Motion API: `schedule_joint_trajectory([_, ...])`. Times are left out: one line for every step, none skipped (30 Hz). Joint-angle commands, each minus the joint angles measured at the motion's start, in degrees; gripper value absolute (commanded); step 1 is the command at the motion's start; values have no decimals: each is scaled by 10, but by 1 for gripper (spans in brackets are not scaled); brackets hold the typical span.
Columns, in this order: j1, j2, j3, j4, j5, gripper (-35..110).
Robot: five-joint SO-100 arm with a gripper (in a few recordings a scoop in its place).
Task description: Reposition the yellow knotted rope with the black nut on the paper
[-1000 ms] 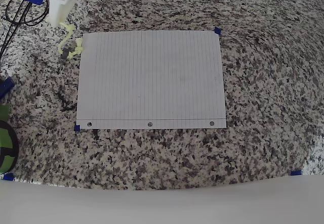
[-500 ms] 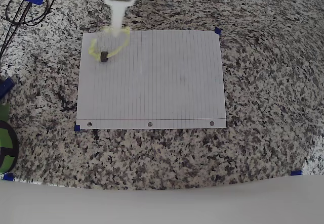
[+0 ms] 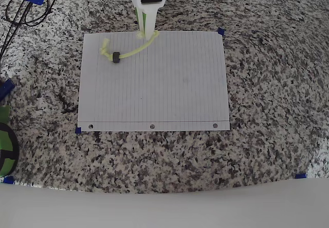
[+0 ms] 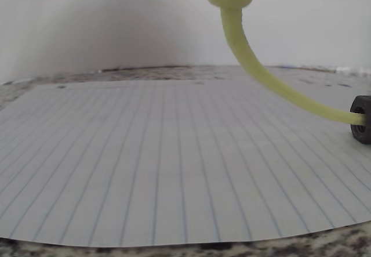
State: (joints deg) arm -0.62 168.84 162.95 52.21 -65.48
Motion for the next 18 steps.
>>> schedule_joint_trajectory([-14, 23, 11, -12, 5, 12])
schedule_joint_trajectory([-14, 33, 19, -15, 5, 22])
schedule_joint_trajectory([-14, 43, 27, -15, 1, 32])
schedule_joint_trajectory([-15, 53, 35, -13, -1, 40])
schedule_joint_trajectory([-18, 60, 42, -9, -1, 43])
schedule_joint_trajectory([-20, 66, 46, -4, -1, 43])
schedule_joint_trajectory([-21, 69, 47, 0, -1, 44])
schedule_joint_trajectory([-24, 73, 49, 2, -1, 45])
schedule_joint_trajectory([-26, 78, 52, 3, -1, 47])
schedule_joint_trajectory([-29, 85, 55, 3, -1, 52])
schedule_joint_trajectory([-29, 94, 58, 3, -1, 55])
schedule_joint_trajectory([-29, 102, 61, 3, -1, 59])
schedule_joint_trajectory([-29, 109, 63, 4, -2, 61])
schedule_joint_trajectory([-30, 114, 66, 4, -2, 63])
schedule_joint_trajectory([-30, 120, 69, 5, -2, 63])
schedule_joint_trajectory([-30, 127, 69, 7, -1, 60])
schedule_joint_trajectory([-30, 134, 69, 10, 2, 57])
schedule_joint_trajectory([-31, 143, 69, 11, 4, 56])
